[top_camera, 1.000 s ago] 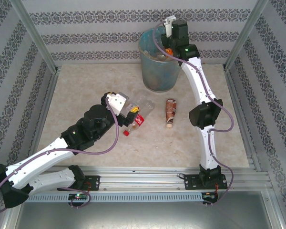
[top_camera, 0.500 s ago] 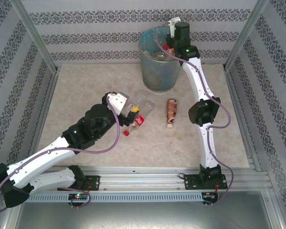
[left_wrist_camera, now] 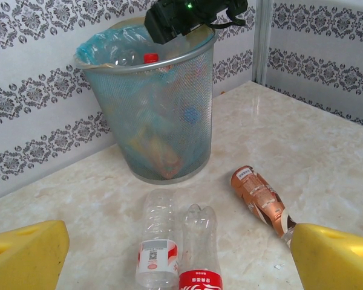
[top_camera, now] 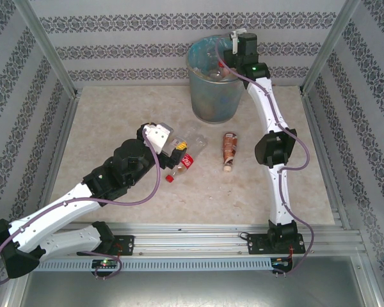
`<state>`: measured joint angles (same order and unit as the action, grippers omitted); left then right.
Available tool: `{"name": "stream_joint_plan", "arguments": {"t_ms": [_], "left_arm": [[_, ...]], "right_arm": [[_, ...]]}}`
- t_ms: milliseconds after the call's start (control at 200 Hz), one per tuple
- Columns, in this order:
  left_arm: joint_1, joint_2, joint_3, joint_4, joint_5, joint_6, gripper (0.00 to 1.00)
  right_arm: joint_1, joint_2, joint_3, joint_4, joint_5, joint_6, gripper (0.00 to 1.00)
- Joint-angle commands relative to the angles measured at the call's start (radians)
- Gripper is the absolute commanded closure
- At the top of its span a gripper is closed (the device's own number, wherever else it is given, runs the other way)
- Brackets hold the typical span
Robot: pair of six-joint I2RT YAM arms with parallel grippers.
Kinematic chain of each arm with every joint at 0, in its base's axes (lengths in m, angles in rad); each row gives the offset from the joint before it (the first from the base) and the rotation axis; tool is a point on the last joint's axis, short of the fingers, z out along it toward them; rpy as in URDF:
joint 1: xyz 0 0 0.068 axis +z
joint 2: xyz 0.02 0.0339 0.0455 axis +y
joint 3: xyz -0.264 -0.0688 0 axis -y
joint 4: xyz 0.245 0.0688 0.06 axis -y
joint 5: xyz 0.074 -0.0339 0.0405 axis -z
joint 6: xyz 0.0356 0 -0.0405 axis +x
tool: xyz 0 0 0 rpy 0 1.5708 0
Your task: Put the plastic bottles in the bin
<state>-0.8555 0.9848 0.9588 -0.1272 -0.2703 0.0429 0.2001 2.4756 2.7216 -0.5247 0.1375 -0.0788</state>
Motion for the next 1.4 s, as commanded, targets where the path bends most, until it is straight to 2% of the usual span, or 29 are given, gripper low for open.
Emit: {"name": "stream_joint_plan", "arguments": {"t_ms": [0,40,160,365,510,639,724,889,1229,1399], "left_arm": [[0.013,0.000,0.046,-0.035,0.003,-0.007,0.05],[0.012,0.003,0.051,-0.038,0.001,-0.002,0.05],[0.013,0.006,0.051,-0.039,-0.003,0.004,0.05],[0.027,0.050,0.057,-0.086,0.006,-0.022,0.05],[0.061,0.107,0.058,-0.181,0.081,-0.062,0.10],[0.100,0.184,0.079,-0.277,0.239,-0.086,0.12],[0.104,0.270,0.107,-0.343,0.296,-0.087,0.16],[0.109,0.421,0.117,-0.378,0.328,-0.114,0.19],[0.140,0.693,0.205,-0.395,0.310,-0.170,0.20],[0.142,0.778,0.257,-0.419,0.312,-0.173,0.21]], "right_arm": [[0.037,-0.093,0.068,0.020,-0.010,-0.001,0.17],[0.050,-0.118,0.085,0.023,-0.019,-0.012,0.13],[0.082,-0.207,0.087,0.046,-0.034,-0.022,0.11],[0.135,-0.365,-0.009,-0.004,-0.084,0.003,0.15],[0.193,-0.559,-0.296,0.048,-0.102,0.017,0.19],[0.236,-0.750,-0.618,0.166,-0.093,0.055,0.20],[0.248,-0.876,-0.843,0.247,-0.068,0.089,0.21],[0.246,-1.082,-1.184,0.342,-0.012,0.159,0.22],[0.249,-1.327,-1.453,0.297,0.024,0.209,0.21],[0.248,-1.381,-1.496,0.291,0.037,0.218,0.21]]}}
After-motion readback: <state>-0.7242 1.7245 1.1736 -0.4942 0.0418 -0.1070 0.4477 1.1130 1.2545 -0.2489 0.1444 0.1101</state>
